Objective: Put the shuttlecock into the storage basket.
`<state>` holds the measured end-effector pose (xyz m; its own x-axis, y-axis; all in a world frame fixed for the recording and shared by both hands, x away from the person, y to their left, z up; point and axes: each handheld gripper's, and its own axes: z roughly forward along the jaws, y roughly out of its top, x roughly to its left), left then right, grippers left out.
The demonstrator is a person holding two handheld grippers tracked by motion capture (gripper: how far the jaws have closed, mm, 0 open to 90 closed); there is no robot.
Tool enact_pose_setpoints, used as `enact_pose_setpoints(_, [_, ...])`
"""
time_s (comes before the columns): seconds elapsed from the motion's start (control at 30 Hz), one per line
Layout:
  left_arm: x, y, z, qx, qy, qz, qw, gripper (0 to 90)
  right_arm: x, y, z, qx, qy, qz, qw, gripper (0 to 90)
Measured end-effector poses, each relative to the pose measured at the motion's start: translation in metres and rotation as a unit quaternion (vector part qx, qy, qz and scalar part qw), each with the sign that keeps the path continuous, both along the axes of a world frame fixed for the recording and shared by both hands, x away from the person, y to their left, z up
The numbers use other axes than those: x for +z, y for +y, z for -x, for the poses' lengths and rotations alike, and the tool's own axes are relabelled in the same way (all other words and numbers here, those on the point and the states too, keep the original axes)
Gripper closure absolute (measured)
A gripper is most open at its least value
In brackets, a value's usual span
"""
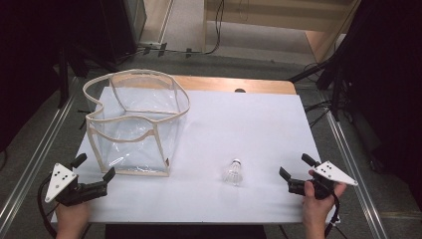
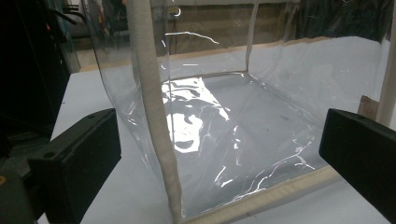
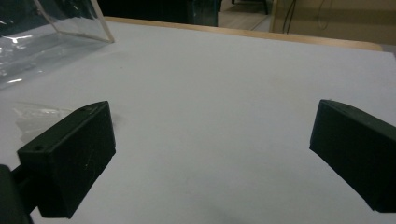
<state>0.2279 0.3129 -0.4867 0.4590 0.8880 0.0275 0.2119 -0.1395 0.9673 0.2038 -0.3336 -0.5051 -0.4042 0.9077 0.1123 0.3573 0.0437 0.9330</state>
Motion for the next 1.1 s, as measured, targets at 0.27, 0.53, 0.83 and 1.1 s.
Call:
enact_pose_setpoints(0.27, [0.0,0.002,0.0,-0.002,0.002,0.009,1.0,0.0,0.001,0.009,-0.004,0.025,0.016,0.013,0.9995,0.0])
enact_pose_setpoints(0.53, [0.0,0.002,0.0,-0.005,0.004,0.007,1.0,0.0,0.003,0.023,-0.007,0.071,0.03,0.024,0.9968,0.0])
enact_pose_setpoints(0.83, [0.0,0.0,0.0,-0.007,0.003,0.001,1.0,0.0,0.008,0.036,-0.006,0.09,0.034,0.043,0.9944,22.6])
enact_pose_setpoints(1.1, [0.0,0.001,0.0,-0.009,0.005,0.004,0.9999,0.0,0.009,0.046,-0.012,0.157,0.068,0.044,0.9843,57.9])
